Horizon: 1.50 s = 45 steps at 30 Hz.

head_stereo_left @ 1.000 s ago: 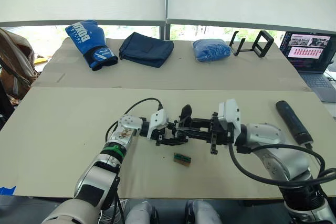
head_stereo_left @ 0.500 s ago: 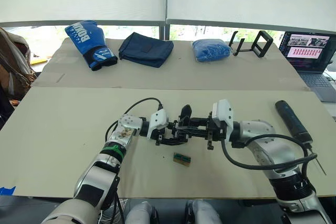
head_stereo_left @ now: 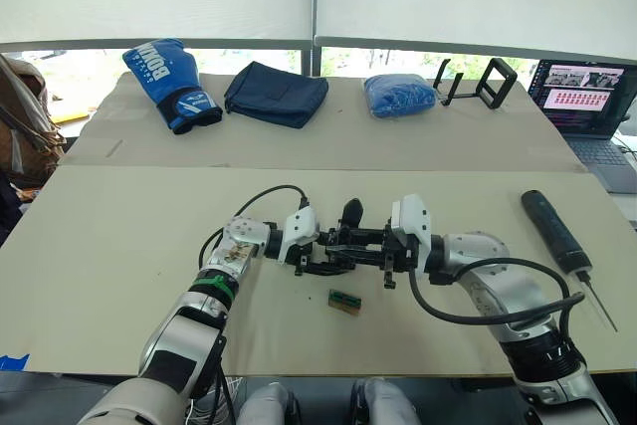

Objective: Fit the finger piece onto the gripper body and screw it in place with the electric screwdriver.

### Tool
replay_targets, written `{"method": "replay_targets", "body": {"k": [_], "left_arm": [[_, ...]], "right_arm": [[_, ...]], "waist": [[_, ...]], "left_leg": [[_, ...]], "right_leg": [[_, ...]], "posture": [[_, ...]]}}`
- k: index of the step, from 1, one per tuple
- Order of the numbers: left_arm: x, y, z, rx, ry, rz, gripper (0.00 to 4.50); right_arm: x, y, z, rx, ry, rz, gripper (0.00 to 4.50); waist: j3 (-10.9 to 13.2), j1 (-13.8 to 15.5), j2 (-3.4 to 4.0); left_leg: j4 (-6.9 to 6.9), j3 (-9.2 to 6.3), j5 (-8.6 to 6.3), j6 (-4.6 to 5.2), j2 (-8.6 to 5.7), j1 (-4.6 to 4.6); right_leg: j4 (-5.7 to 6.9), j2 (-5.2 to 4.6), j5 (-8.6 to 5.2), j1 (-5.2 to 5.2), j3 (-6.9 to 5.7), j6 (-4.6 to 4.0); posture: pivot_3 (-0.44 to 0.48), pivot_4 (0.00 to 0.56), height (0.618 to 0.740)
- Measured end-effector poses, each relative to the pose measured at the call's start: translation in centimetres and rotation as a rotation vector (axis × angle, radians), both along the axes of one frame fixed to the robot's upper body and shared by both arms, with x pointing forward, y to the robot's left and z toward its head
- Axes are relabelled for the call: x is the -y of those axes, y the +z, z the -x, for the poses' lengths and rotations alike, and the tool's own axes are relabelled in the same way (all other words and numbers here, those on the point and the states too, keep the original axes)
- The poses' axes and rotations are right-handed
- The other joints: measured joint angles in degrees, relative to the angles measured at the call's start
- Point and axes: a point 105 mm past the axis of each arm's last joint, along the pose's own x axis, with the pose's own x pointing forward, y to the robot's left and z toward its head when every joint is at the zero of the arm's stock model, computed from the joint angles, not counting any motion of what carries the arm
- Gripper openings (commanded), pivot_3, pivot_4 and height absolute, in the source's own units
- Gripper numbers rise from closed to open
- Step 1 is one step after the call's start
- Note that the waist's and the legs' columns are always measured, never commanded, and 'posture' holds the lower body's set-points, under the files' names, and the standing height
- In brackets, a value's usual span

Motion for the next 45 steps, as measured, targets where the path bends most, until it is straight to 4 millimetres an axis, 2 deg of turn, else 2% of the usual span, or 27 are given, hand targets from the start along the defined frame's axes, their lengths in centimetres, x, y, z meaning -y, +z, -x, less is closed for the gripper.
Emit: {"method": "replay_targets", "body": {"k": [24,45], "left_arm": [[-0.1,-0.1,0.0,0.0,0.003,-0.01,2.29],[-0.2,-0.2,-0.1,-0.003,0.018,-0.01,2.29]], "right_arm": [[0.4,-1.0,-0.5,-0.038,-0.023,0.015,0.43],[0.4,-1.3,-1.2,-0.149,-0.042,0.052,0.43]], "waist": [[0.0,-0.2,0.01],[0.0,-0.4,0.01]], "left_leg": [[0.01,-0.01,0.0,0.0,0.01,0.15],[0.01,-0.08,-0.03,0.04,0.02,0.45]], "right_leg": [[0.01,0.0,0.0,0.17,0.0,0.0],[-0.01,-0.07,0.01,0.47,0.0,-0.02]], "posture": [[0.0,0.15,0.74],[0.0,0.15,0.74]]}}
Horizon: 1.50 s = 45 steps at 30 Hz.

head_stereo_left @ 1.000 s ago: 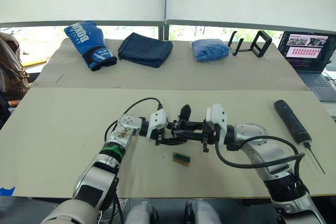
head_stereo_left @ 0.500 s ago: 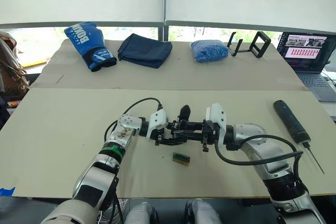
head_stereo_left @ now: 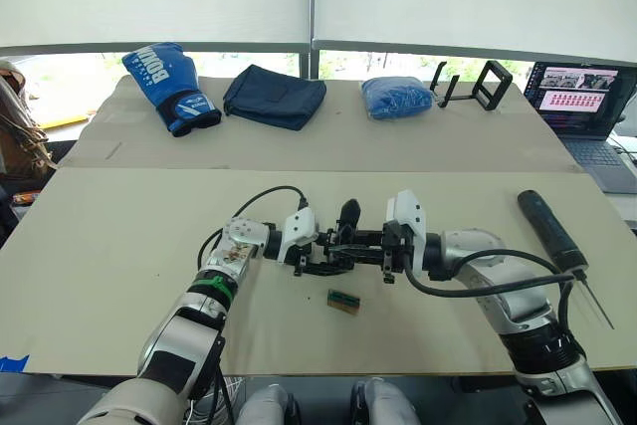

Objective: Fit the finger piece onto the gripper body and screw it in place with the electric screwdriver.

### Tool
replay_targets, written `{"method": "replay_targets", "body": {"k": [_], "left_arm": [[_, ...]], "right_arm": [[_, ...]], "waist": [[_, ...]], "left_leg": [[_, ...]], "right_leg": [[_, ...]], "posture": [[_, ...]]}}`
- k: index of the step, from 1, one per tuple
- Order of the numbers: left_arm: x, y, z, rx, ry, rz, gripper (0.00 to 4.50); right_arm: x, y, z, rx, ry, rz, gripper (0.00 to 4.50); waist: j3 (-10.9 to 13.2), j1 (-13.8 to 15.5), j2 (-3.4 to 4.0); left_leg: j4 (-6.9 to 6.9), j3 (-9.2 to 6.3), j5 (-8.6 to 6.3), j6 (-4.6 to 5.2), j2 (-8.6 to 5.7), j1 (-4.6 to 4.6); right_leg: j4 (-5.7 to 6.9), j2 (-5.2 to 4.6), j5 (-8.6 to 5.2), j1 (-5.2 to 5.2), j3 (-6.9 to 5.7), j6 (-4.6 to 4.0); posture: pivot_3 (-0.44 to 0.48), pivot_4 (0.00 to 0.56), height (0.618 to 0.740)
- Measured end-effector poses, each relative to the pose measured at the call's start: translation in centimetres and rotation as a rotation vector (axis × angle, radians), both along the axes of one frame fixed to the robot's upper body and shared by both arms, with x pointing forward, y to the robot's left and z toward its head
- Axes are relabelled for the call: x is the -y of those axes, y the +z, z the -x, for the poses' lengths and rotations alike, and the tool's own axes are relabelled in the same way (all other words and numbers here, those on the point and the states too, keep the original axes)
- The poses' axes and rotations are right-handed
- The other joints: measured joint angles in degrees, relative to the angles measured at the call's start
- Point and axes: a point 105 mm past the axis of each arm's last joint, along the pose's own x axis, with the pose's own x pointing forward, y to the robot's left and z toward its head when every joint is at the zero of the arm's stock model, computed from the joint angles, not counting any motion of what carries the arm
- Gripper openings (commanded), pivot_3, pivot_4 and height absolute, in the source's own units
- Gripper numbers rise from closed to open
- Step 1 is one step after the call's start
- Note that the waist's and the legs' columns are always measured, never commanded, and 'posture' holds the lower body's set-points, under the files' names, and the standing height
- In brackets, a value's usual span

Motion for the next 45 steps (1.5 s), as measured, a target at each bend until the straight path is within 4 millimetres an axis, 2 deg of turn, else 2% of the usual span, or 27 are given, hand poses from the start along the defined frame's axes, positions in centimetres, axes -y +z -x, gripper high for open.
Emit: {"method": "replay_targets", "body": {"k": [29,31,32,34,35,40,45], "left_arm": [[-0.3,0.0,-0.2,0.001,0.015,-0.004,2.29],[-0.3,0.0,-0.2,0.001,0.015,-0.004,2.29],[-0.2,0.0,-0.2,0.002,0.014,-0.002,2.29],[-0.2,0.0,-0.1,0.004,0.011,-0.002,2.29],[-0.2,0.0,-0.1,0.005,0.011,-0.002,2.29],[-0.1,0.1,-0.1,0.005,0.011,0.0,2.29],[-0.1,0.1,-0.1,0.005,0.012,0.0,2.29]], "right_arm": [[-0.5,0.2,-0.3,0.03,0.027,0.021,0.43],[-0.6,0.3,-0.2,0.029,0.032,0.012,1.47],[-0.6,-0.2,-0.2,0.014,0.034,0.022,1.84],[-0.6,-0.6,-0.1,-0.005,0.035,0.012,2.45],[-0.9,-0.5,-0.1,0.0,0.042,-0.002,2.87],[-1.0,0.2,0.0,0.041,0.057,-0.029,4.46],[-0.9,1.0,0.2,0.071,0.071,-0.058,4.46]], "waist": [[-0.1,-0.5,0.0],[-0.1,-0.5,0.0],[0.0,-0.4,0.0],[0.0,-0.4,0.0],[0.0,-0.4,0.0],[0.0,-0.5,0.0],[0.0,-0.5,0.0]], "left_leg": [[-0.01,-0.01,-0.03,0.05,0.04,0.08],[-0.02,-0.02,-0.04,0.05,0.04,0.07],[-0.01,-0.03,-0.05,0.07,0.04,0.01],[0.0,-0.02,-0.05,0.08,0.04,-0.21],[0.02,-0.01,-0.05,0.08,0.03,-0.24],[0.09,0.01,-0.06,0.1,0.02,-0.28],[0.08,0.0,-0.06,0.1,0.03,-0.27]], "right_leg": [[0.0,-0.08,0.08,0.04,0.02,-0.06],[0.0,-0.08,0.08,0.04,0.02,-0.06],[-0.01,-0.08,0.08,0.01,-0.01,-0.06],[0.0,-0.1,0.1,-0.19,-0.01,-0.06],[0.01,-0.08,0.11,-0.22,0.0,-0.05],[-0.04,-0.05,0.13,-0.19,-0.02,-0.01],[-0.04,-0.06,0.13,-0.19,-0.01,-0.01]], "posture": [[0.0,0.15,0.74],[0.0,0.15,0.74],[0.0,0.15,0.74],[0.0,0.15,0.74],[0.0,0.15,0.74],[0.0,0.15,0.74],[0.0,0.15,0.74]]}}
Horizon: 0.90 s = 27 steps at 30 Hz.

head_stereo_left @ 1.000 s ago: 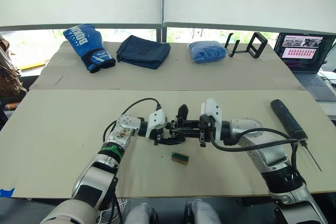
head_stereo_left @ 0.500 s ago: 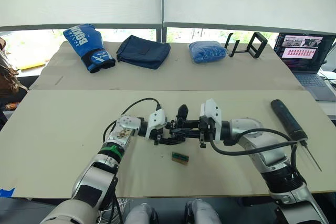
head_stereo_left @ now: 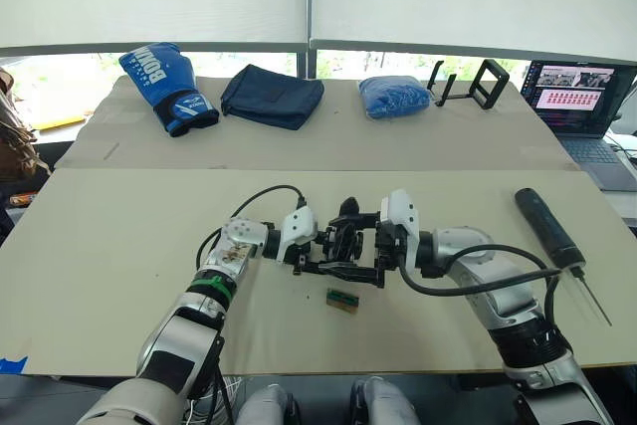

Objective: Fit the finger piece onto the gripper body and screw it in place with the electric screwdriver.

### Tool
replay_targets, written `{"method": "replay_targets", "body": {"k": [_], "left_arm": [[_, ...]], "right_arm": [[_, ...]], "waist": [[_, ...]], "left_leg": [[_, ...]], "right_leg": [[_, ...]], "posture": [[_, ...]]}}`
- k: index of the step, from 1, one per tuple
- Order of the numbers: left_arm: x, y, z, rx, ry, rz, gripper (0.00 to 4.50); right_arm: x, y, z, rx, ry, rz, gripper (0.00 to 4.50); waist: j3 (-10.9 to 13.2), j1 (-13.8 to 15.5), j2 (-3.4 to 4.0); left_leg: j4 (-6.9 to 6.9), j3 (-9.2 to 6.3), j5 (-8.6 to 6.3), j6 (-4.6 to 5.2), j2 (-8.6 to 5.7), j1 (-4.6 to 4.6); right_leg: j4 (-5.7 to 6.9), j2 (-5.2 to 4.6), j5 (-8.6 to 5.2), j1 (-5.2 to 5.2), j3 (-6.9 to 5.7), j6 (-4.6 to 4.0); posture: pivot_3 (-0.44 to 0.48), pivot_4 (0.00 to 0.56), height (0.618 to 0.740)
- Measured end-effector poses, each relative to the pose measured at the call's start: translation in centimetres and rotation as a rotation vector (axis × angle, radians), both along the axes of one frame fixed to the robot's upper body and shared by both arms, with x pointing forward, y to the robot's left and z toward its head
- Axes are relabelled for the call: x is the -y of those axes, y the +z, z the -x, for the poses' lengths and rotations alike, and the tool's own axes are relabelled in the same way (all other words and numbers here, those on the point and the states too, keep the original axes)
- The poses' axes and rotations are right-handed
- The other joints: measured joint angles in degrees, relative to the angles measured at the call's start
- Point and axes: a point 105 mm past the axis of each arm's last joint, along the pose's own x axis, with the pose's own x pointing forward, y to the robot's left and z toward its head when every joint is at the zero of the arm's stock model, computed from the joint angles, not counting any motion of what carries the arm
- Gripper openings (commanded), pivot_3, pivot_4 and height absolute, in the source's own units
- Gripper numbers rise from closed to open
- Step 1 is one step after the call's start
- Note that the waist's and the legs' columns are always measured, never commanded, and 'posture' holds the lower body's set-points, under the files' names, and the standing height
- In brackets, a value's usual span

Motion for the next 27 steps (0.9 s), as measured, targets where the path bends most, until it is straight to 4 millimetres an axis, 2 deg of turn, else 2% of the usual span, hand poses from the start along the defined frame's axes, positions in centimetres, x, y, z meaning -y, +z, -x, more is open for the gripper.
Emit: {"method": "replay_targets", "body": {"k": [4,6,9,15,19,23,25,27], "left_arm": [[0.0,0.0,0.0,-0.001,0.002,0.001,2.29],[0.0,-0.1,0.0,-0.006,0.006,0.003,3.31],[0.0,-0.1,-0.3,-0.031,0.039,0.007,4.49],[-0.1,-0.1,-0.4,-0.016,0.057,0.009,4.49],[-1.1,-0.1,-0.2,-0.002,0.063,0.0,4.49],[-4.4,0.0,0.1,-0.015,0.115,-0.001,4.49],[-6.3,0.0,0.5,-0.034,0.145,0.012,4.49],[-7.3,0.5,1.2,-0.042,0.142,0.048,4.49]], "right_arm": [[0.0,1.2,0.6,0.034,0.035,-0.066,4.46],[0.0,1.7,0.7,0.059,0.041,-0.08,4.5],[0.3,2.7,0.8,0.098,0.041,-0.115,4.5],[0.6,4.2,1.6,0.162,0.063,-0.138,4.5],[1.4,5.9,2.6,0.225,0.072,-0.131,4.5],[4.7,7.0,3.3,0.25,-0.059,-0.124,4.5],[6.3,6.8,3.5,0.235,-0.145,-0.116,4.5],[8.3,6.2,4.1,0.209,-0.233,-0.091,4.5]], "waist": [[0.0,0.0,0.0],[0.0,0.0,0.0],[0.0,0.1,0.0],[0.0,0.0,0.0],[0.0,-0.2,0.0],[0.0,-0.3,0.0],[0.0,-0.3,0.0],[0.0,0.0,0.01]], "left_leg": [[0.0,0.0,0.0,0.0,0.0,0.01],[0.0,-0.01,0.0,0.0,0.0,0.0],[-0.01,0.0,-0.01,0.02,0.0,0.02],[-0.02,0.0,-0.01,0.02,0.0,0.01],[-0.07,-0.01,-0.01,0.01,0.01,0.03],[-0.22,-0.02,0.0,-0.04,0.08,0.11],[-0.34,-0.01,0.03,-0.08,0.08,0.13],[-0.36,-0.03,0.03,-0.09,0.07,0.08]], "right_leg": [[0.0,0.0,0.0,0.01,0.0,0.0],[0.0,0.0,0.0,0.01,0.0,0.0],[-0.01,0.0,0.01,0.03,0.0,0.01],[-0.01,0.0,0.01,0.0,0.01,0.01],[-0.05,-0.02,0.01,-0.01,0.03,0.01],[-0.06,-0.03,0.0,-0.02,0.03,0.0],[-0.07,-0.05,0.0,-0.04,0.04,0.0],[-0.12,-0.07,0.0,-0.04,0.04,0.0]], "posture": [[0.0,0.15,0.74],[0.0,0.15,0.74],[0.0,0.15,0.74],[0.0,0.15,0.74],[0.0,0.15,0.74],[0.0,0.15,0.74],[0.0,0.15,0.74],[0.0,0.15,0.74]]}}
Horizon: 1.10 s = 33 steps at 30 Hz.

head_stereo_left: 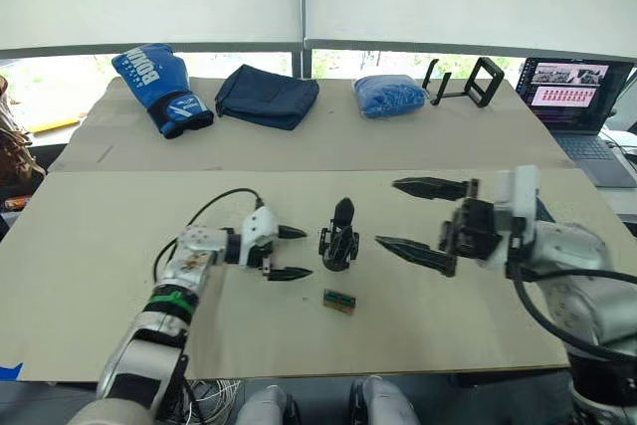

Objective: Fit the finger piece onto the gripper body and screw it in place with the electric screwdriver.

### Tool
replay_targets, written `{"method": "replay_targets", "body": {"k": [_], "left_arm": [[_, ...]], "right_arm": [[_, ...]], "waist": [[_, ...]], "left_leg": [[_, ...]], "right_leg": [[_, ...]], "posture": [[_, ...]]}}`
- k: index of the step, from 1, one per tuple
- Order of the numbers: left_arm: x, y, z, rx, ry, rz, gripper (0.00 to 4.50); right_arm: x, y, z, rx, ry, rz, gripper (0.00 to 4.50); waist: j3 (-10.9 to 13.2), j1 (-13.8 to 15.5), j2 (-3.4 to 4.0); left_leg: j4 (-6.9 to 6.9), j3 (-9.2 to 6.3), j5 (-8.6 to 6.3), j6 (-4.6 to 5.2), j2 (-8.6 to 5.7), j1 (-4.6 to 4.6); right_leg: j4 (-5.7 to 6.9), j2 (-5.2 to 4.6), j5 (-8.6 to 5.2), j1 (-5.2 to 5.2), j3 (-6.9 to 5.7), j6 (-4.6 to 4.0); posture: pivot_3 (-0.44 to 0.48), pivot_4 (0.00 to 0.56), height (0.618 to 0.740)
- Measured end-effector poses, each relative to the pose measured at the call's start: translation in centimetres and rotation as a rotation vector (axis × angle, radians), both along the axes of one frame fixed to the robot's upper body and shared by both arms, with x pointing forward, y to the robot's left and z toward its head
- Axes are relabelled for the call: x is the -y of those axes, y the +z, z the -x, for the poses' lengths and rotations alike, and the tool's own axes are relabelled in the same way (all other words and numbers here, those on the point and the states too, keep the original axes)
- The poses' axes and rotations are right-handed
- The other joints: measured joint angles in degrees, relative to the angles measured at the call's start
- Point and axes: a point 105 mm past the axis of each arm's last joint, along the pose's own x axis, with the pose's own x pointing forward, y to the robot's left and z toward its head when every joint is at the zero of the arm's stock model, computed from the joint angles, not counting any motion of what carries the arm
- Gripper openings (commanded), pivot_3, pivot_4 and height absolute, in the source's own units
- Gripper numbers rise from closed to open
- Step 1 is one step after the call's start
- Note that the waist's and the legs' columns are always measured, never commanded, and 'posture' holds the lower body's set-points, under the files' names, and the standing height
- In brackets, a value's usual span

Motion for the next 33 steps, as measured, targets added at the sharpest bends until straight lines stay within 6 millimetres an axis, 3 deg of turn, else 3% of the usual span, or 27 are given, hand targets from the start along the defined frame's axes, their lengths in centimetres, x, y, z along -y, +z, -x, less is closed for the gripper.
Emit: {"method": "replay_targets", "body": {"k": [4,8,11,15,20,23,28,33], "left_arm": [[-1.7,1.6,0.5,0.014,0.03,0.052,4.49],[-4.2,4.4,0.9,0.081,0.076,0.111,4.49],[-3.8,6.2,1.8,0.117,0.049,0.166,4.49],[-3.0,6.0,4.0,0.032,0.023,0.224,4.49],[-2.7,7.8,4.2,0.042,0.055,0.277,4.49],[-2.4,8.4,4.1,0.05,0.056,0.284,4.49],[-1.4,9.4,4.0,0.07,0.041,0.306,4.49],[-0.9,10.3,3.8,0.103,0.056,0.32,4.49]], "right_arm": [[4.1,-2.1,1.1,-0.078,-0.211,0.024,4.5],[10.5,-5.4,4.7,-0.124,-0.561,0.021,4.5],[11.7,-5.9,6.3,-0.118,-0.652,0.019,4.5],[13.6,-7.4,9.4,-0.146,-0.835,-0.016,4.5],[15.6,-8.7,11.9,-0.182,-1.004,-0.044,4.5],[16.2,-8.3,11.3,-0.173,-1.028,-0.067,4.5],[18.5,-5.9,7.6,-0.178,-1.016,-0.086,4.5],[22.3,-6.0,3.4,-0.438,-1.043,0.051,4.5]], "waist": [[0.0,1.1,0.0],[0.0,2.2,0.06],[0.0,1.2,0.15],[0.0,1.0,0.19],[0.1,1.1,0.32],[0.1,0.8,0.38],[0.1,0.7,0.39],[0.1,1.0,0.36]], "left_leg": [[0.05,0.0,-0.03,0.06,-0.04,-0.04],[-0.01,-0.09,-0.05,0.06,-0.06,0.01],[-0.02,0.01,-0.07,0.09,-0.1,0.18],[-0.25,-0.06,-0.08,-0.01,-0.06,0.37],[-0.25,-0.1,-0.28,-0.54,-0.03,0.41],[-0.26,-0.04,-0.29,-0.53,-0.03,0.43],[-0.26,0.02,-0.04,-0.08,-0.08,0.45],[-0.26,0.02,-0.08,0.06,-0.09,0.42]], "right_leg": [[-0.08,0.0,-0.01,0.06,0.0,0.03],[-0.15,0.07,-0.12,0.16,0.01,0.2],[-0.17,0.03,-0.34,0.29,0.17,0.63],[-0.15,0.03,-0.4,0.3,0.32,0.62],[-0.11,-0.02,-0.41,0.3,0.49,0.56],[-0.1,0.02,-0.51,0.28,0.59,0.34],[-0.08,0.06,-0.48,0.28,0.68,0.18],[-0.13,0.08,-0.33,0.29,0.67,-0.26]], "posture": [[0.0,0.15,0.74],[0.0,0.15,0.74],[0.0,0.15,0.74],[0.0,0.15,0.74],[0.0,0.15,0.74],[0.0,0.15,0.74],[0.0,0.15,0.74],[0.0,0.15,0.74]]}}
